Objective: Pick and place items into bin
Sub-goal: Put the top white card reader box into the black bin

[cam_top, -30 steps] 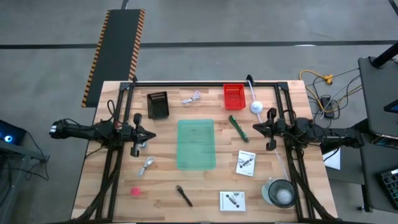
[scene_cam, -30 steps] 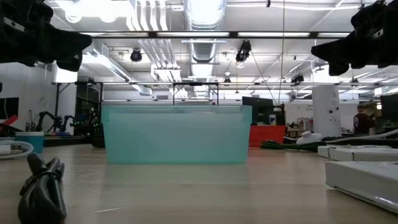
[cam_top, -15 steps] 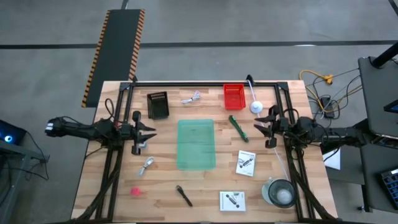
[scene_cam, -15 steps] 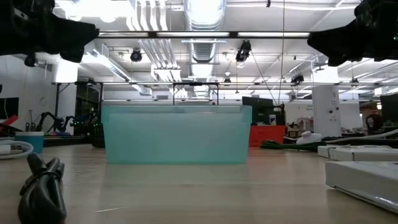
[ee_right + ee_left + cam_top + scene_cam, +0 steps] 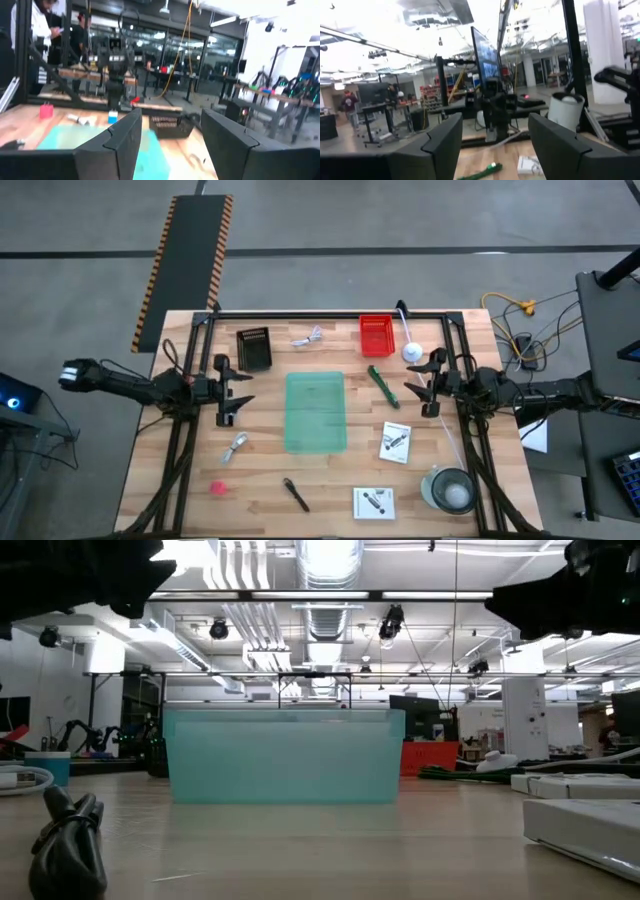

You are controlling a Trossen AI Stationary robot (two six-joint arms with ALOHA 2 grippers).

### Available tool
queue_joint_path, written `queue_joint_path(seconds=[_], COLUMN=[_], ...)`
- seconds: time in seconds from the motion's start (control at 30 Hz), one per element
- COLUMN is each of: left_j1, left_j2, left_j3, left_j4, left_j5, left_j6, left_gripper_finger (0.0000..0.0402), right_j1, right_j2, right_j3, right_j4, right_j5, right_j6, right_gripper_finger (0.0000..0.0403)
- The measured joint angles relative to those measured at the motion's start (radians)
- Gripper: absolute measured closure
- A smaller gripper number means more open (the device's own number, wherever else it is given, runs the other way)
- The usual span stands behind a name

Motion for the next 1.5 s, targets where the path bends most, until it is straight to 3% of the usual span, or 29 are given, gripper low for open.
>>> queue_joint_path(seconds=[0.6, 1.13, 1.27, 1.5], left_j1=[0.0, 0.0, 0.0, 0.0], left_j2=[0.283, 0.319, 0.316, 0.319], left_j3=[0.008, 0.017, 0.017, 0.017], left_j4=[0.287, 0.309, 0.309, 0.308], left_j5=[-0.029, -0.03, -0.03, -0.031], left_j6=[0.075, 0.129, 0.129, 0.129], left_gripper_finger=[0.0191, 0.0191, 0.0191, 0.0191], right_j1=[0.0, 0.0, 0.0, 0.0], right_j2=[0.122, 0.27, 0.333, 0.464], right_j3=[0.0, 0.039, 0.122, 0.353], right_j4=[0.137, 0.181, 0.104, -0.246], right_j5=[0.003, -0.002, -0.005, -0.001], right_j6=[0.039, 0.09, 0.07, 0.079], right_gripper_finger=[0.0225, 0.0227, 0.0225, 0.023])
